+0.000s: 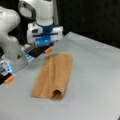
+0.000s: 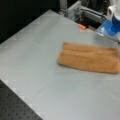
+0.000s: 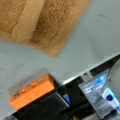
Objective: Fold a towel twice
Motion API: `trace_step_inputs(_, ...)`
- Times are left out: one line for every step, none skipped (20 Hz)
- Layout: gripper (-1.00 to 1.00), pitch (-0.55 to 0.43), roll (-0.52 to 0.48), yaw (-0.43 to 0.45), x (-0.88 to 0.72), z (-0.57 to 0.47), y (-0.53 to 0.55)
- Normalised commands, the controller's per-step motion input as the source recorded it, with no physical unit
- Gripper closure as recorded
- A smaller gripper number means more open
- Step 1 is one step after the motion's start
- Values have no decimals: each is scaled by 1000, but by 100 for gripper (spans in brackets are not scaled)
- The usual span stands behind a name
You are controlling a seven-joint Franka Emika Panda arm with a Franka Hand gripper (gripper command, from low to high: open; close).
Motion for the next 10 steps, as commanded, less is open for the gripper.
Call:
trace_step_inputs(-100, -7, -10, 106, 373, -158, 383)
trace_step_inputs(-100, 36, -23, 63, 466, -152, 460)
trace_step_inputs(-100, 65, -25, 38, 505, -128, 488)
trace_step_inputs(-100, 132, -55, -10, 554, -99, 538)
trace_step_inputs(-100, 180, -79, -50, 604, -63, 594)
trace_step_inputs(-100, 208, -87, -75, 614, -25, 605)
trace_step_inputs(-100, 228, -90, -94, 600, 18, 583)
trace_step_inputs(-100, 264, -129, -104, 595, 61, 560)
trace_step_inputs(-100, 277, -142, -109, 572, 96, 511)
trace_step_inputs(-100, 288, -149, -104, 562, 130, 470)
